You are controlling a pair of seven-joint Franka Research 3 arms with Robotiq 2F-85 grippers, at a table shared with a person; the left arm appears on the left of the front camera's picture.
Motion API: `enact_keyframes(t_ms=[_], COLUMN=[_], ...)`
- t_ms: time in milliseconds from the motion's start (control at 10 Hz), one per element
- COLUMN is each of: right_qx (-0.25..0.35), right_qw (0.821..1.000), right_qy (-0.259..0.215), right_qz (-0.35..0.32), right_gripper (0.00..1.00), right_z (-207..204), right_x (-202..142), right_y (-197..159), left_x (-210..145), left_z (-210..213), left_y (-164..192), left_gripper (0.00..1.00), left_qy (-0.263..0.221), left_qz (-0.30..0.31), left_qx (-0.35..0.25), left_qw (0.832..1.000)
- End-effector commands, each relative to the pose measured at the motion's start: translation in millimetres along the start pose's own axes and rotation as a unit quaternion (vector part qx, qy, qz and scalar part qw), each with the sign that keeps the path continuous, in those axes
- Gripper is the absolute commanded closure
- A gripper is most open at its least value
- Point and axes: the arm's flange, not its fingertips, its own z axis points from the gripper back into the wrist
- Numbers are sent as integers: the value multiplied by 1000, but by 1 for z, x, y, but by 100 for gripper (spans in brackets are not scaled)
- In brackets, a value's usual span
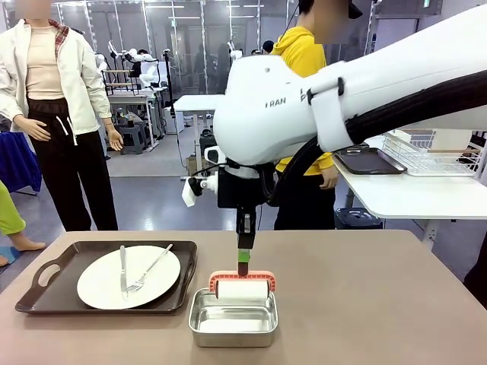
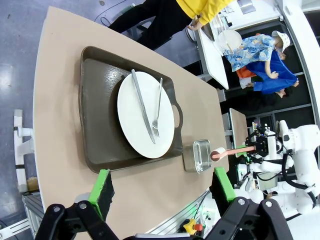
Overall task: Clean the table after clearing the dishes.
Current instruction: Place the Lint Roller back on top of the Airtight Container.
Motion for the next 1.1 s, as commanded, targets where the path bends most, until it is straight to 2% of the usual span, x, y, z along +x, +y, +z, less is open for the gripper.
enact_keyframes(t_ms=[0,200,400,600,800,1000], right_qx=[-5,7,13,28,14,24], right_qw=[1000,1000,999,998,999,999], right_qy=[6,8,30,35,31,16], right_qz=[-10,-19,-27,-37,-41,-30], right_gripper=[79,79,79,79,79,79], right_z=[-8,-29,-43,-60,-69,-83], right_x=[7,21,28,25,20,12], right_y=[-13,-28,-40,-52,-65,-72], left_x=[-2,-2,-2,-2,-2,-2], left_z=[3,3,3,3,3,3], left_y=[0,0,0,0,0,0], left_gripper=[0,0,0,0,0,0], left_qy=[4,4,4,4,4,4], left_qz=[-2,-2,-2,-2,-2,-2], left_qx=[2,2,2,2,2,2], left_qw=[1000,1000,1000,1000,1000,1000])
